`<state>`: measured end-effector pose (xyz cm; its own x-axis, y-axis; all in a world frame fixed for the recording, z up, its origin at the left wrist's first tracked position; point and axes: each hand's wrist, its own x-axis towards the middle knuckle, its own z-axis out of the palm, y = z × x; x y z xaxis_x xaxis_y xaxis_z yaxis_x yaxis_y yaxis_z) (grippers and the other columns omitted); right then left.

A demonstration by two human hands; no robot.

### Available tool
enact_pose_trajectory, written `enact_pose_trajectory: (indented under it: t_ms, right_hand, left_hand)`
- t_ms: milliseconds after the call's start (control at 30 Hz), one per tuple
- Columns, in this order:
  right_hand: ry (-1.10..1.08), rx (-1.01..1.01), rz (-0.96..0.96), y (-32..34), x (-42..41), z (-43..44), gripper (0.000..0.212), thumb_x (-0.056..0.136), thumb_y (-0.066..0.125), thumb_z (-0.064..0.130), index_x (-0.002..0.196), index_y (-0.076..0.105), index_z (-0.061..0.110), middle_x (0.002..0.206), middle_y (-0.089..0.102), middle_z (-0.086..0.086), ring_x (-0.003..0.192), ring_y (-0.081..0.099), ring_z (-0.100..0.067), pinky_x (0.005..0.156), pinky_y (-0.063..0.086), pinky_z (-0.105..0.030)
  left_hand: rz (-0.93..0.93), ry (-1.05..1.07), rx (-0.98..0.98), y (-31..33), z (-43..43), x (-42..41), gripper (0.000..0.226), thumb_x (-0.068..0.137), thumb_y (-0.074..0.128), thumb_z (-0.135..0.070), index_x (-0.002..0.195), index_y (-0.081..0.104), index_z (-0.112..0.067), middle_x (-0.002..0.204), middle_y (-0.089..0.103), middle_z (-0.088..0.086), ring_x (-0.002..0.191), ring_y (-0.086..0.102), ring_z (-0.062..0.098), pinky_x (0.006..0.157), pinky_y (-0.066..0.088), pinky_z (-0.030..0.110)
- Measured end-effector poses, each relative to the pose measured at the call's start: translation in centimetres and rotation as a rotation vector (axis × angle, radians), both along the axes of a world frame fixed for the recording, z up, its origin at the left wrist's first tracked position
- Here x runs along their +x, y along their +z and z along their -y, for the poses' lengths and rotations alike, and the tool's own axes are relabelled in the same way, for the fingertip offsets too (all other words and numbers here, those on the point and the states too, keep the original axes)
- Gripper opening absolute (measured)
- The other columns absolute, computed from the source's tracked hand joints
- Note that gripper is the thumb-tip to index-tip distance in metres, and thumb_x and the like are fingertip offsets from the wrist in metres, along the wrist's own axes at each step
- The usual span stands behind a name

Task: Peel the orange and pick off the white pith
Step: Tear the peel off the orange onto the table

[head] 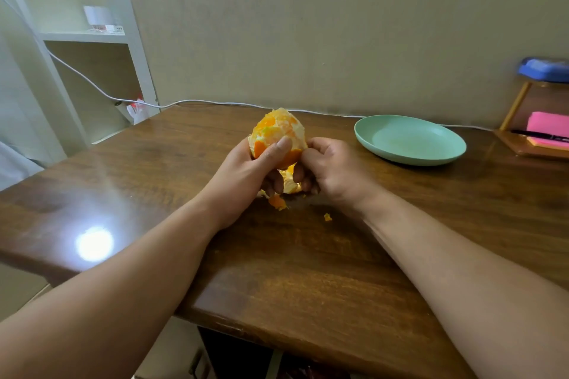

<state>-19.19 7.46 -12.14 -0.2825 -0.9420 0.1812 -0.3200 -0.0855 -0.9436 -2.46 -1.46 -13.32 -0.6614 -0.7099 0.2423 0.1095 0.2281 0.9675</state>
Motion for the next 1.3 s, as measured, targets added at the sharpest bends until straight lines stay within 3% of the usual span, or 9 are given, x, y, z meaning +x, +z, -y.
enact_pose_trajectory:
  t_ms: [100, 267, 500, 633, 733, 833, 967, 1133, 1300]
  right_hand:
    - [0.011, -0.017, -0.034, 0.2, -0.2, -0.2, 0.021, 0.109, 0.053, 0.017, 0.109, 0.069, 0.004, 0.072, 0.066, -0.004, 0.061, 0.058, -0.017, 0.054, 0.046, -0.027]
    - [0.075, -0.002, -0.028, 0.4, -1.2, -0.3, 0.022, 0.109, 0.052, 0.010, 0.116, 0.073, 0.009, 0.079, 0.070, -0.009, 0.066, 0.059, -0.019, 0.056, 0.047, -0.028]
    - [0.003, -0.008, -0.235, -0.4, -1.0, 0.1, 0.018, 0.109, 0.058, 0.039, 0.118, 0.073, 0.040, 0.108, 0.077, 0.019, 0.095, 0.072, -0.006, 0.081, 0.062, -0.038]
    - [-0.050, -0.044, -0.231, 0.0, -0.6, -0.1, 0.031, 0.105, 0.057, 0.055, 0.127, 0.070, 0.037, 0.115, 0.073, 0.018, 0.108, 0.068, -0.003, 0.097, 0.058, -0.039]
    - [-0.024, -0.023, -0.141, 0.3, -0.3, -0.5, 0.049, 0.098, 0.056, 0.065, 0.132, 0.066, 0.031, 0.113, 0.076, 0.013, 0.102, 0.072, -0.005, 0.094, 0.062, -0.040]
    - [0.013, -0.016, -0.075, 0.2, -0.3, -0.5, 0.041, 0.104, 0.058, 0.054, 0.133, 0.064, 0.027, 0.108, 0.078, 0.006, 0.096, 0.076, -0.012, 0.086, 0.065, -0.041]
    - [0.047, -0.031, -0.044, 0.2, -0.3, -0.5, 0.031, 0.108, 0.058, 0.046, 0.128, 0.065, 0.025, 0.106, 0.079, 0.004, 0.097, 0.076, -0.020, 0.085, 0.065, -0.044]
    - [0.055, 0.022, -0.002, -0.1, -0.1, -0.3, 0.029, 0.106, 0.061, 0.042, 0.130, 0.062, 0.025, 0.097, 0.079, -0.003, 0.092, 0.076, -0.031, 0.080, 0.066, -0.057]
    - [-0.011, -0.062, -0.051, -0.3, 0.1, 0.0, 0.017, 0.106, 0.060, 0.029, 0.120, 0.063, 0.021, 0.088, 0.077, -0.002, 0.078, 0.075, -0.019, 0.075, 0.065, -0.040]
  left_hand:
    - [-0.016, -0.008, 0.041, 0.1, 0.2, 0.0, 0.064, 0.097, 0.068, -0.060, 0.132, 0.061, -0.007, 0.102, 0.067, 0.010, 0.075, 0.063, 0.024, 0.064, 0.055, 0.035]
    - [-0.138, -0.102, 0.350, 0.7, 0.7, 0.1, 0.070, 0.096, 0.054, -0.069, 0.123, 0.060, -0.005, 0.087, 0.063, 0.010, 0.060, 0.056, 0.020, 0.051, 0.046, 0.025]
    - [-0.105, -0.106, 0.370, 0.7, 1.0, 0.3, 0.070, 0.089, 0.059, -0.065, 0.125, 0.062, -0.006, 0.088, 0.066, 0.009, 0.062, 0.057, 0.018, 0.051, 0.046, 0.023]
    - [-0.112, -0.082, 0.376, 0.6, 1.2, 0.4, 0.071, 0.086, 0.064, -0.063, 0.129, 0.060, -0.006, 0.090, 0.066, 0.010, 0.061, 0.056, 0.019, 0.051, 0.045, 0.024]
    - [-0.095, -0.081, 0.358, 0.5, 1.2, 0.2, 0.068, 0.087, 0.065, -0.061, 0.129, 0.062, -0.008, 0.092, 0.066, 0.009, 0.060, 0.057, 0.019, 0.049, 0.045, 0.024]
    - [-0.096, -0.112, 0.351, 0.4, 1.6, 0.3, 0.078, 0.086, 0.073, -0.061, 0.139, 0.059, -0.006, 0.103, 0.066, 0.012, 0.065, 0.062, 0.019, 0.050, 0.049, 0.023]
    - [-0.111, -0.139, 0.326, 0.3, 1.9, 0.3, 0.111, 0.061, 0.093, -0.071, 0.146, 0.057, -0.008, 0.110, 0.066, 0.015, 0.081, 0.067, 0.022, 0.056, 0.056, 0.029]
    - [-0.071, -0.123, 0.268, 0.2, 1.6, 0.2, 0.088, 0.077, 0.080, -0.063, 0.142, 0.059, -0.007, 0.109, 0.068, 0.017, 0.082, 0.066, 0.024, 0.060, 0.057, 0.031]
    - [-0.031, -0.099, 0.208, 0.1, 1.1, 0.0, 0.074, 0.084, 0.078, -0.060, 0.136, 0.061, -0.011, 0.107, 0.069, 0.013, 0.081, 0.067, 0.024, 0.063, 0.058, 0.034]
